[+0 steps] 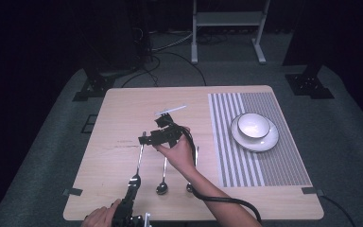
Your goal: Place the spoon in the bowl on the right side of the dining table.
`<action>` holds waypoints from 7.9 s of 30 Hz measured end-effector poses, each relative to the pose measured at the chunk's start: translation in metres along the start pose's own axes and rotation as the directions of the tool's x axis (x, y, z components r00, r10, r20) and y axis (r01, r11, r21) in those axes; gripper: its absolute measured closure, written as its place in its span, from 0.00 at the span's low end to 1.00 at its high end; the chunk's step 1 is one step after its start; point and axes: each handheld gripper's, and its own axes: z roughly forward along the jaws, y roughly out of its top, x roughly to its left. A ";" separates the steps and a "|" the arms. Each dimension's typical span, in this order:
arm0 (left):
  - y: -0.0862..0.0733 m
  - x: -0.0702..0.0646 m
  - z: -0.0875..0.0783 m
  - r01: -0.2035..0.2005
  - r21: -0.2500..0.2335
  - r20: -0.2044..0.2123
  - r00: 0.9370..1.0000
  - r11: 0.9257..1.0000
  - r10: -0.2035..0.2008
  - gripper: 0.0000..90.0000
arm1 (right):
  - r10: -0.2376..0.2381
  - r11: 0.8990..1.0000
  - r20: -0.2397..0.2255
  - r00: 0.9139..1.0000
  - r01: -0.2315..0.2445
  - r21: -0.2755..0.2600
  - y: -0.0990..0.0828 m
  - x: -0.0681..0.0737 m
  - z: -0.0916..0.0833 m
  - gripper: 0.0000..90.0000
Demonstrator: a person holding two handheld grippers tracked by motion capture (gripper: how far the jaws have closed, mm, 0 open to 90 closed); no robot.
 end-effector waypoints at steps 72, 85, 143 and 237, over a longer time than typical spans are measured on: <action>-0.007 0.006 0.008 0.158 -0.001 0.058 0.986 0.987 -0.157 0.23 | 0.227 0.964 -0.124 0.966 -0.241 -0.112 0.017 -0.059 -0.080 0.99; -0.009 0.008 0.009 0.184 0.001 0.068 0.981 0.983 -0.184 0.22 | 0.268 0.942 -0.068 0.961 -0.277 -0.190 0.014 -0.090 -0.135 0.99; -0.012 0.012 0.014 0.193 0.029 0.066 0.979 0.981 -0.194 0.23 | 0.577 0.733 0.185 0.796 -0.405 -0.547 -0.019 -0.221 -0.299 0.99; -0.008 0.011 0.014 0.203 0.047 0.098 0.973 0.978 -0.207 0.23 | 0.592 0.730 0.157 0.791 -0.442 -0.522 -0.122 -0.250 -0.304 0.58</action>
